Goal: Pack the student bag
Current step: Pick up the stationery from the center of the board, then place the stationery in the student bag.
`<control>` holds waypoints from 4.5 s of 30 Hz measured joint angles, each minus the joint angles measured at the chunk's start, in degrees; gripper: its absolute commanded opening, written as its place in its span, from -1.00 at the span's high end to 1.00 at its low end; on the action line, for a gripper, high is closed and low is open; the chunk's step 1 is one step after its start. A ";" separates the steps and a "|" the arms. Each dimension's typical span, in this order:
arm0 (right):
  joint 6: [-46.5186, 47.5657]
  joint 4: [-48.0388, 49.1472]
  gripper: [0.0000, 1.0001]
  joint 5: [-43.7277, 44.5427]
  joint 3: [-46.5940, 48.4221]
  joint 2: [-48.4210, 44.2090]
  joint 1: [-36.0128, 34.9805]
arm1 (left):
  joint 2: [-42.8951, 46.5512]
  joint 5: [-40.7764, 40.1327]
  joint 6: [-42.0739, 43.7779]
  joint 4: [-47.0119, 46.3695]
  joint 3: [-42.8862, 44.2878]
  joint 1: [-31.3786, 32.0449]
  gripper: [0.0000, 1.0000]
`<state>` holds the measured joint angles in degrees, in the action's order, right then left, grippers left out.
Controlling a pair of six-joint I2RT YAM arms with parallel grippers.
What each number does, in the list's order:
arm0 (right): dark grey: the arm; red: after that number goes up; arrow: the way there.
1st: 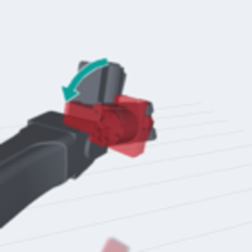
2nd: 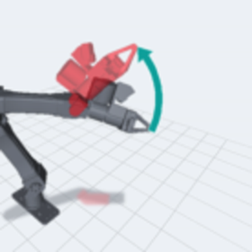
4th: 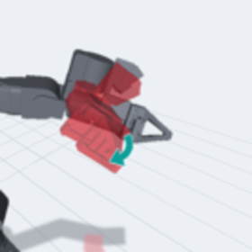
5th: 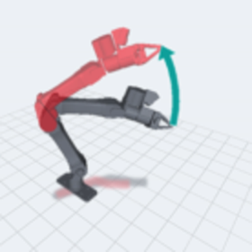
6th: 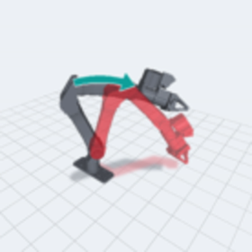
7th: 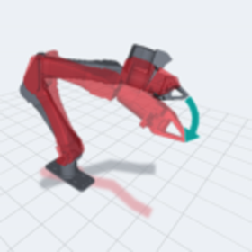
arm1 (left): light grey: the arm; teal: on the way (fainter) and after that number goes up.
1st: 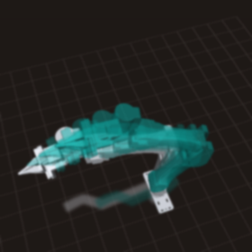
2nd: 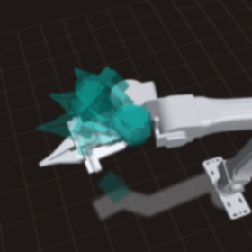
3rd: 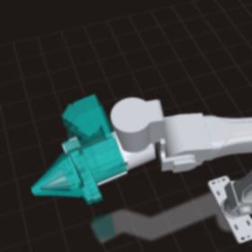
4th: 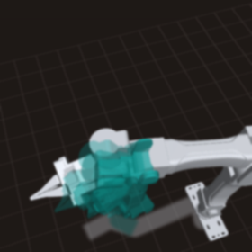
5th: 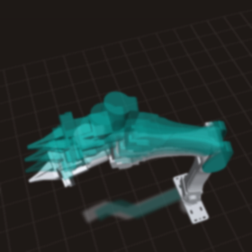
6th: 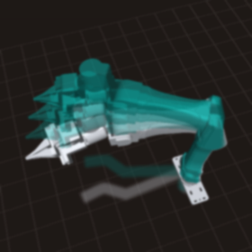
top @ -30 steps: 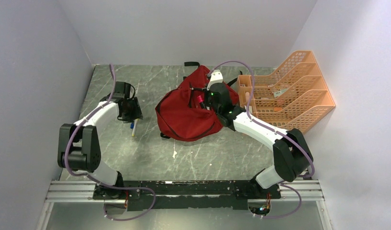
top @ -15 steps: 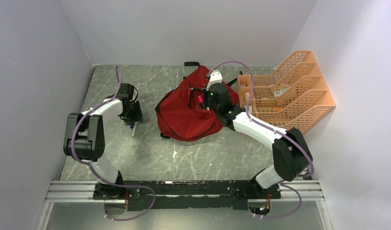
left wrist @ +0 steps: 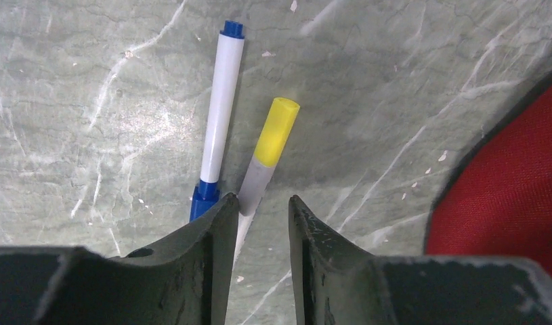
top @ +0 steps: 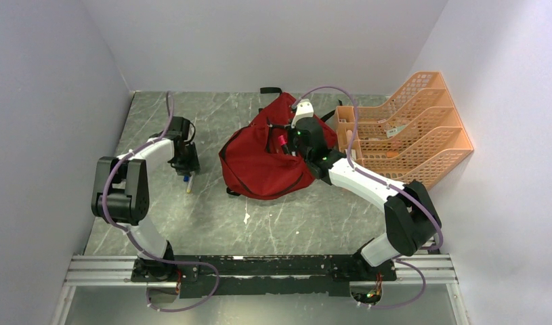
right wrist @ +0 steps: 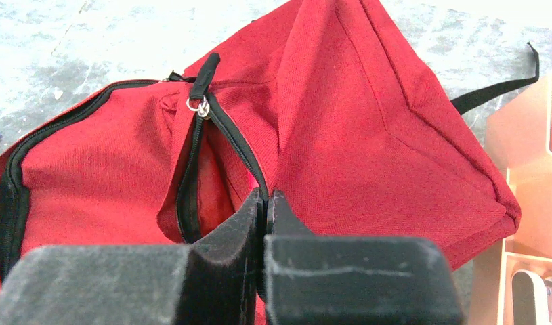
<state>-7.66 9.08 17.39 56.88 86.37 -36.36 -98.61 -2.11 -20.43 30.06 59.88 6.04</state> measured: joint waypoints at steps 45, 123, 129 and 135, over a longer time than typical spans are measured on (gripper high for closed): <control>-1.57 0.92 1.00 -1.16 -1.20 -0.85 0.02 | 16.00 7.43 3.85 -2.36 0.35 6.75 0.90; -5.42 -0.04 1.00 -3.72 -1.84 -3.52 0.66 | -17.75 27.93 -32.02 -36.92 23.56 27.17 0.34; -5.46 -0.57 1.00 -3.93 -1.84 -3.52 0.57 | -15.47 28.06 -29.86 -36.35 21.16 27.15 0.41; -5.42 -0.70 1.00 -3.65 -1.97 -3.63 0.37 | -4.81 28.35 -24.06 -36.09 8.83 27.04 0.35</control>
<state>-13.08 8.38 13.74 54.92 82.74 -35.99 -103.42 26.24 -44.49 -6.02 68.71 33.08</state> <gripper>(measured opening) 0.022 0.309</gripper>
